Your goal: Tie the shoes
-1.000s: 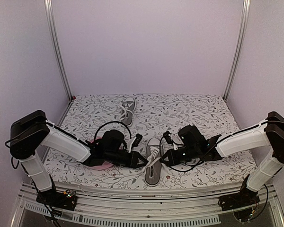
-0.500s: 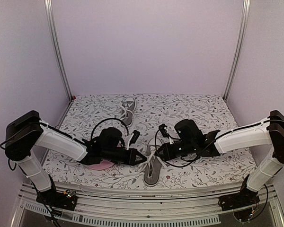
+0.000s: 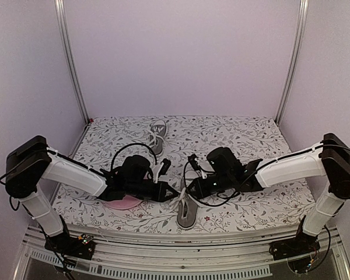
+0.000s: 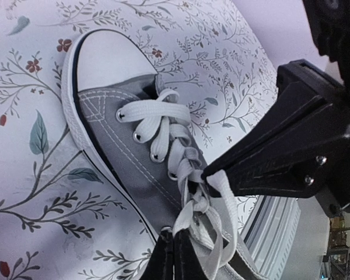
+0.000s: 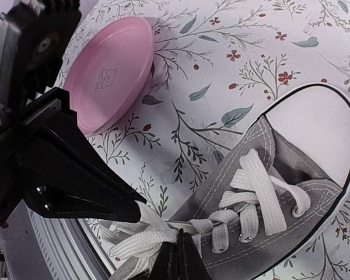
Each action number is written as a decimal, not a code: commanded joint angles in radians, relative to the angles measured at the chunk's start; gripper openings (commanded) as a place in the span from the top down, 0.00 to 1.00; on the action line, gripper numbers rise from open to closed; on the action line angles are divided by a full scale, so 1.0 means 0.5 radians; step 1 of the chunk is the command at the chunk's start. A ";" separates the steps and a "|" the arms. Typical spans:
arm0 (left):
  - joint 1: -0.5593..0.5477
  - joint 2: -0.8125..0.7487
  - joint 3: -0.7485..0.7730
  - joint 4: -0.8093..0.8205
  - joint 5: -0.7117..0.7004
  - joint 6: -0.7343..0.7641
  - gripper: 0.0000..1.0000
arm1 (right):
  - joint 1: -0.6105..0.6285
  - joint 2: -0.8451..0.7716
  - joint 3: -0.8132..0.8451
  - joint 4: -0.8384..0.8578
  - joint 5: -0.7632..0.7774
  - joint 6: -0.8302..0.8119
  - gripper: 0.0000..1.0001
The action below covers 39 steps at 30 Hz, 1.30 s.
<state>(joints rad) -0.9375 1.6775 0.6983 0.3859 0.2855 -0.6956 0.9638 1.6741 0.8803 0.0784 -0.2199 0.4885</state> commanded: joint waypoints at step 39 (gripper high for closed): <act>0.014 -0.059 -0.124 0.291 0.280 0.053 1.00 | 0.156 0.141 0.030 0.023 0.214 0.281 0.98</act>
<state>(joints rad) -0.9329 1.6394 0.6346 0.4755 0.3634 -0.6670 1.0428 1.7424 0.9089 0.0753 -0.1619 0.5926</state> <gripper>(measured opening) 0.004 0.023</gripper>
